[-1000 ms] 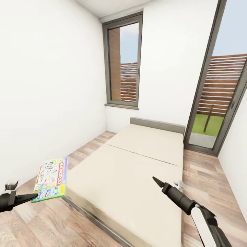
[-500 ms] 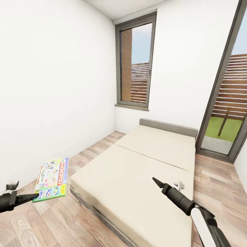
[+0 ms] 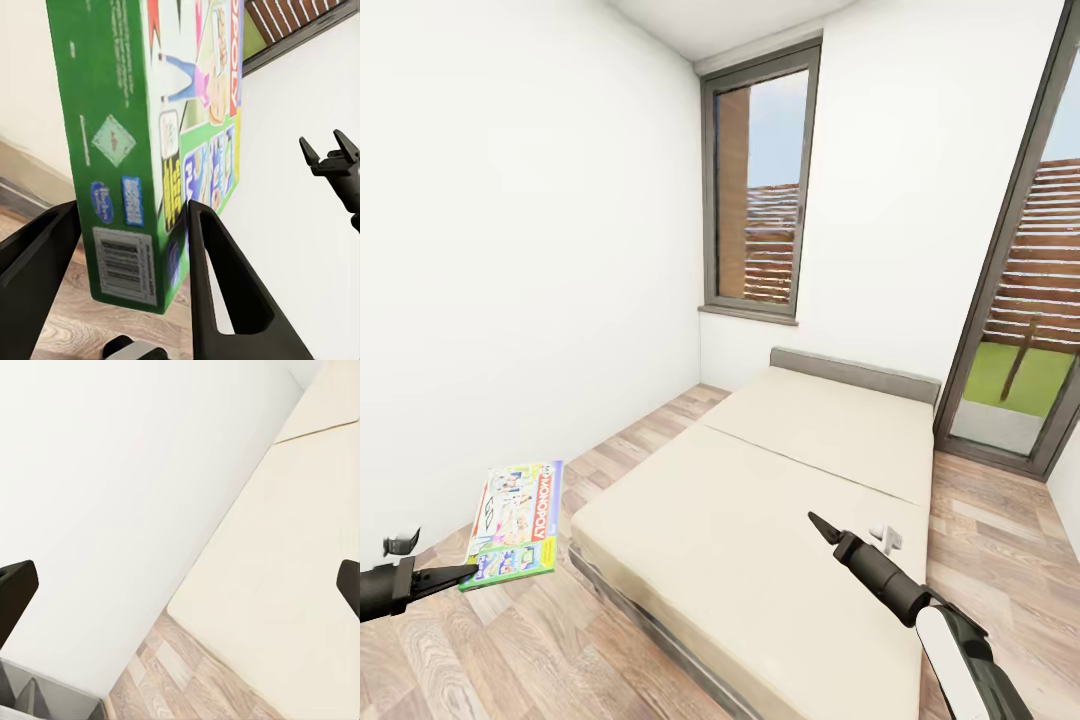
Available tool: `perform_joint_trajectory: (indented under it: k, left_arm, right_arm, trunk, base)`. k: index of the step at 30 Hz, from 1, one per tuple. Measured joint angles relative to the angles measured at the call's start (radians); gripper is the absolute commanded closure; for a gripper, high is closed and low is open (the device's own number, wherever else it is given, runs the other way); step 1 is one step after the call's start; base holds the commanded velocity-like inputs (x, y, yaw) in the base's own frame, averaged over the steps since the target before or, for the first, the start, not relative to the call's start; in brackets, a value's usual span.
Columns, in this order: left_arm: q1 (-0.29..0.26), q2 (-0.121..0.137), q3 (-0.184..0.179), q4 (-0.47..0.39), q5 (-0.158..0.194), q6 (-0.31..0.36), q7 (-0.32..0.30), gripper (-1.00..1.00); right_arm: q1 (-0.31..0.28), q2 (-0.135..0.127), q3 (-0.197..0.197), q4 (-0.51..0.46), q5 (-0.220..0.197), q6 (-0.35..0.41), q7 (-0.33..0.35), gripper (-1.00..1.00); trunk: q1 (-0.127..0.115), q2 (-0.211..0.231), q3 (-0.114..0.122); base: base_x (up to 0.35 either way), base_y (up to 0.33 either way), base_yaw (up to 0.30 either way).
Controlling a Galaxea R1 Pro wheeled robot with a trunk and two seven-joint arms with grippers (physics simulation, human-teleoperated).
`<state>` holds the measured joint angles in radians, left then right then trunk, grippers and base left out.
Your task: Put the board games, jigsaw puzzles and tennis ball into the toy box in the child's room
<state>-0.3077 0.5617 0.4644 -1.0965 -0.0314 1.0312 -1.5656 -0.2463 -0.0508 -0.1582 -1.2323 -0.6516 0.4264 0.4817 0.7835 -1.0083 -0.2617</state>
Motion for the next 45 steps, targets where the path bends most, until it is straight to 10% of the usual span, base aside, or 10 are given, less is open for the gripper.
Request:
perform_joint_trajectory:
  k: [45]
  left_arm:
    - [0.001, -0.005, 0.000, 0.000, -0.003, 0.000, 0.000, 1.00]
  right_arm:
    - [0.000, 0.015, 0.000, 0.023, 0.005, -0.001, 0.000, -1.00]
  trunk:
    - [-0.173, 0.316, 0.145]
  base:
    - [0.000, 0.000, 0.276]
